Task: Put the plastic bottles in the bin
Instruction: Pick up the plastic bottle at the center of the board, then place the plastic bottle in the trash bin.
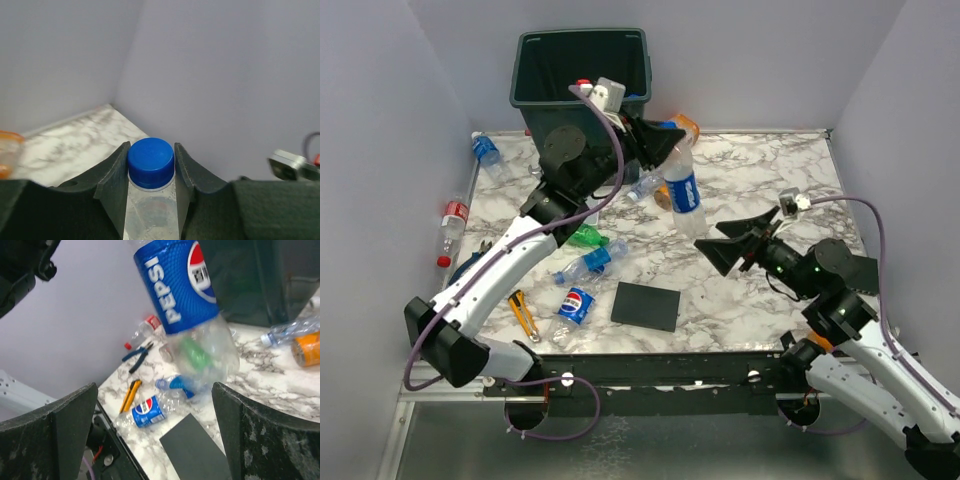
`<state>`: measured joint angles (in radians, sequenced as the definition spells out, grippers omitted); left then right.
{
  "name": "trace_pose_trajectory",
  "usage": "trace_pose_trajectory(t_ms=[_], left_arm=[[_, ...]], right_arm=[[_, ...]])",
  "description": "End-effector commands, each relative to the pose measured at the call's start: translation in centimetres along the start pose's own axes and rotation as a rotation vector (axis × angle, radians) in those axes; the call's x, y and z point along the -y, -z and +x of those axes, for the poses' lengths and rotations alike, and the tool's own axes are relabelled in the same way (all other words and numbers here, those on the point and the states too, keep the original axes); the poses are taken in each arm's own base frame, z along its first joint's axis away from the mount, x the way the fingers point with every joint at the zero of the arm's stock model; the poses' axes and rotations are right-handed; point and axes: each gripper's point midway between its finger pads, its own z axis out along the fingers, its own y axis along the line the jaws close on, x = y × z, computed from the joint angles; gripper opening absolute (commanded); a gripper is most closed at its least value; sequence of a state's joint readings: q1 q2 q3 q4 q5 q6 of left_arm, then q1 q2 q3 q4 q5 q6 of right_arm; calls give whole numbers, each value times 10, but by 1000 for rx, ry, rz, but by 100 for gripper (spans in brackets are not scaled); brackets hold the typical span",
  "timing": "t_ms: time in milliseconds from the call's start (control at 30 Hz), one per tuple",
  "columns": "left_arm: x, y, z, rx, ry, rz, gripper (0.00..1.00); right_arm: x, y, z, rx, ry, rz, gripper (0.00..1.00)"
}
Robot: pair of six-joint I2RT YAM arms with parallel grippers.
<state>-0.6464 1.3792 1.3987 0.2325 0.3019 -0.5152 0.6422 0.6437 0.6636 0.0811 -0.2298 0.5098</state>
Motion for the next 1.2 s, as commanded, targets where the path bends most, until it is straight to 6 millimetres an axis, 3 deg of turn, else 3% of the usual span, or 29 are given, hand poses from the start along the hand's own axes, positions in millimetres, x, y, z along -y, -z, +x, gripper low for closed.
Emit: trace_pose_trajectory(t_ms=[0,133,200,267,333,467,600,867,1067,1167], left_arm=[[-37,35,-100,250,-360,-354,0],[-71,69,-179,443,-573,-654,0],[-96,83,-215,530,-581,-743,0],[-121,97,-246,627,-550,-795,0],[-132,106,-265,716,-583,-818,0],[-149,112,-277,842,-686,-852,0],[-170,97,-278,830,-791,-875,0],[-250,69,-252,779,-836,-911,0],[-292,66,-242,861,-860,-887,0],[-323,67,-229,863,-810,-927,0]], right_arm=[[11,21,-25,76,-25,141,100],[28,33,-30,163,-19,221,100],[35,38,-33,201,-13,255,100],[40,40,-30,207,1,269,100],[43,41,-26,196,4,277,100],[51,39,-9,163,-40,298,100],[57,37,9,135,-78,299,100],[67,39,21,101,-54,332,100],[75,38,25,73,-27,371,100],[79,36,31,54,-28,384,100]])
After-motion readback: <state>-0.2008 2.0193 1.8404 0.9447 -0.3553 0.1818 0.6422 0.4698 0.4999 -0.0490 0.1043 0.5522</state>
